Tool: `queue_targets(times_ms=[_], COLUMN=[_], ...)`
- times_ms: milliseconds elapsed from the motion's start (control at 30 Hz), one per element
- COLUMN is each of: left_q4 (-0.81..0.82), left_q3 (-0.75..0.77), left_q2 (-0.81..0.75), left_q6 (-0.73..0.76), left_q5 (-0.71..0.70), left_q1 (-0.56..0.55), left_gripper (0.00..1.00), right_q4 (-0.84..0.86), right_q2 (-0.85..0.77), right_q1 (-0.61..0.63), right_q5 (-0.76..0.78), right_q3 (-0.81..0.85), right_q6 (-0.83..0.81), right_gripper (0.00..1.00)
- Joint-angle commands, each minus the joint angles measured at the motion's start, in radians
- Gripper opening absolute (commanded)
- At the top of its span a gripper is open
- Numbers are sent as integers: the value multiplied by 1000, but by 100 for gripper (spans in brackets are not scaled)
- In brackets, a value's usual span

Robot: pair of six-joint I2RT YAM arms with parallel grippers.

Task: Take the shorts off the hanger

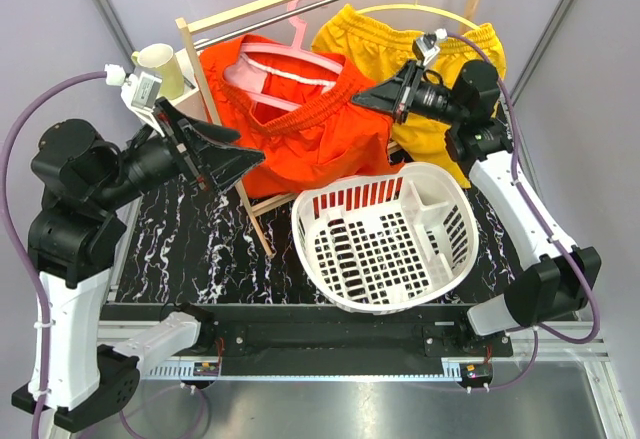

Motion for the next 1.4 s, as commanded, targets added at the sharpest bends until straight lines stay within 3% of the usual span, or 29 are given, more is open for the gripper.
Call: queue_targets(times_ms=[0,233,467,633,733,1033,1233,1367], left_q4=[42,14,8,-12,-12,8,7,7], left_q3=[-22,-31,16,70,96,171,195,216], left_q2=[1,82,164,220,250,348,400,428], left_q6=[-32,-23,-27,-35,2,-32,-185,-161], left_q5=[38,70,-261,-476,-539,-600,-610,-648], left_q1=[3,-34,-267,-324,-339,-373,-393,-445], left_gripper=[96,91,88,75,74,72,67,68], right_q4=[0,-141,-313,-390,-419,-491,-500,-525], right_q2=[-85,-238,-405,-542,-605,-726,-769,-789], right_q1=[5,5,5,5,5,5,4,5], right_q5=[56,86,91,111,106,100,79,94], right_q3=[-96,-238,-312,-381,-421,-429,-435,-433], right_q6=[-172,-310,-475,-515,-509,-506,-505,-521], right_gripper=[0,0,0,0,0,0,0,0])
